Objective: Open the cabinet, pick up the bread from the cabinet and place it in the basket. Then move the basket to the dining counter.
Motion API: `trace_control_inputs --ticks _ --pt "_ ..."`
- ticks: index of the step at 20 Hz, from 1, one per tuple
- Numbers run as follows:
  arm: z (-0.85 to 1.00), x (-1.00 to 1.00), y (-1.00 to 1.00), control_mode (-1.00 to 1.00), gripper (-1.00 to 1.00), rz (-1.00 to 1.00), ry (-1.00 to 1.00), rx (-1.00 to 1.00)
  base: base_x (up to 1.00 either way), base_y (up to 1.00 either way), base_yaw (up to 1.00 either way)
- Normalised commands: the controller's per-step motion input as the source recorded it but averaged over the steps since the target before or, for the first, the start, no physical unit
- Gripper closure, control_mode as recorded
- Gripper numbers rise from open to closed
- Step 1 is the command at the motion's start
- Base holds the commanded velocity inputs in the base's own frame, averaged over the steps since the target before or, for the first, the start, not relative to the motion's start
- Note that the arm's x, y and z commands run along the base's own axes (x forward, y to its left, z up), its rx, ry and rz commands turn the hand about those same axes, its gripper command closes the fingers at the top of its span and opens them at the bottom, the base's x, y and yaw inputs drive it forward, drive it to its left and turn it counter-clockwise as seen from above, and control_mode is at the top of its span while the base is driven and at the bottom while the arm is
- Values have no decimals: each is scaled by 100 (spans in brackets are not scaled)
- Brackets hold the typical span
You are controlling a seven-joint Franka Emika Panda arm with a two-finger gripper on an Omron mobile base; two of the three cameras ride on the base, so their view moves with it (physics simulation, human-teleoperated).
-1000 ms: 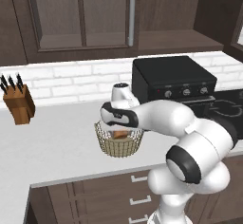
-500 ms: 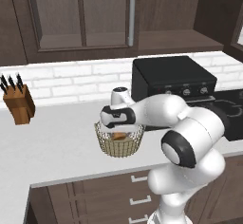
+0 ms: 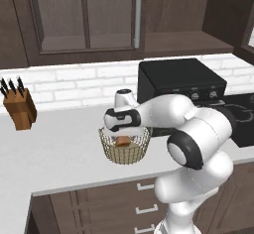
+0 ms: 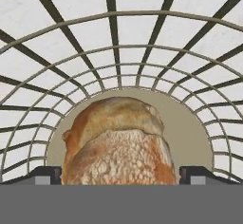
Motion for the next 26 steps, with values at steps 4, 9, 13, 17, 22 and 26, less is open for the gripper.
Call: trace_control_inputs --ticks 4,9,13,17,22,26 --pt "0 30 0 -100 -100 0 -4 0 0 0 0" --pt "38 -4 0 -100 -100 -5 -7 0 0 0 0" --pt "66 -26 2 -100 -100 -7 -18 0 0 0 0" --pt "44 -55 -7 -100 -100 -17 -7 0 0 0 0" --pt "2 -49 -32 -100 -100 -23 0 1 0 0 0" --pt "0 -20 -38 -100 -100 -19 0 6 0 0 0"
